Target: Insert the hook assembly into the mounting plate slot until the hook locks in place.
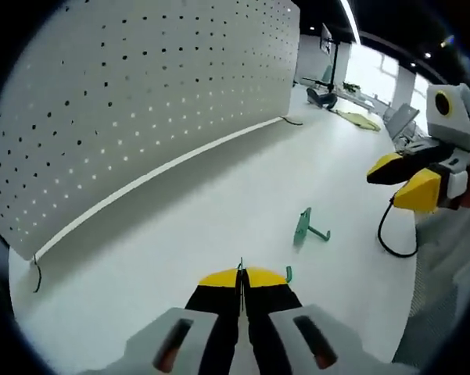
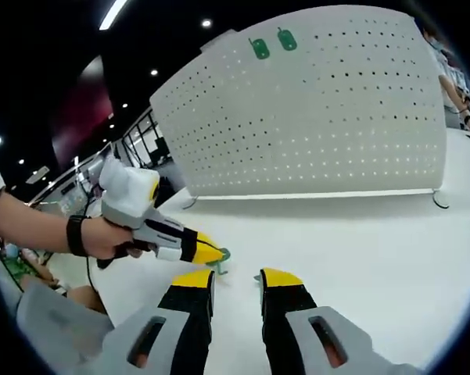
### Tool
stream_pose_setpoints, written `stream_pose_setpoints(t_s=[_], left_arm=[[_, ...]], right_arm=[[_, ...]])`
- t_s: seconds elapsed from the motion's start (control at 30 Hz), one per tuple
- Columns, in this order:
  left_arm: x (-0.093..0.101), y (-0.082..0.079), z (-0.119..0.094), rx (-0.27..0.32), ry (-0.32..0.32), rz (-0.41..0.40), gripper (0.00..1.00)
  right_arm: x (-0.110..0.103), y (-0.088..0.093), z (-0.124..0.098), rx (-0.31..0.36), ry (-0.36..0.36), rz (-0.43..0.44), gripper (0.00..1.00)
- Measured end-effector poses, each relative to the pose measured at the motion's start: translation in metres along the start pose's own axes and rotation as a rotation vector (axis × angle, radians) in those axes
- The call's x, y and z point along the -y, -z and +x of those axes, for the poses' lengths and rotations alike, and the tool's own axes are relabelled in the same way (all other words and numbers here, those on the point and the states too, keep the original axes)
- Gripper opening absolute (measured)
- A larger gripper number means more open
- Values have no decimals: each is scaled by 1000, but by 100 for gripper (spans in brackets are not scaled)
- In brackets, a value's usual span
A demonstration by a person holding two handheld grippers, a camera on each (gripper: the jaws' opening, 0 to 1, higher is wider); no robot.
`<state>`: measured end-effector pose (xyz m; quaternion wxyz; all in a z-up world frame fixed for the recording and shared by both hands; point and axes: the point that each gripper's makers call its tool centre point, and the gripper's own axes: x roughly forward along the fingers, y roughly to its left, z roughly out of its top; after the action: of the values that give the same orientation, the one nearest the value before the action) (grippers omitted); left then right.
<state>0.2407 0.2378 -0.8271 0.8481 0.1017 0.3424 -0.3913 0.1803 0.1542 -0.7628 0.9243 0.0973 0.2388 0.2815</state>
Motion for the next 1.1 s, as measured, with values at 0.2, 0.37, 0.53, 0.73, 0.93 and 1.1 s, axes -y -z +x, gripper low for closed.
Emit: stream_pose_setpoints(t_s=[0.2,0.37,0.53,0.73,0.93,1.1], left_arm=[[7,-7,-10,56,3,-39,2],[15,-8,-19,85,4,-64,2],[22,-14,-29,137,17,-145,2],[35,-26,-42,199,35,-155,2],[48,-37,-53,254,49,-162,2],[59,-44,-62,309,61,-175,2]], right_arm=[[-8,-3,4,-1,-18,-10,23],[-15,-6,5,5,-37,-13,22],[-21,-7,6,20,-52,9,21],[-31,-6,7,18,-70,14,20],[-40,-7,7,26,-89,20,18],[-45,-6,5,29,-94,36,13]])
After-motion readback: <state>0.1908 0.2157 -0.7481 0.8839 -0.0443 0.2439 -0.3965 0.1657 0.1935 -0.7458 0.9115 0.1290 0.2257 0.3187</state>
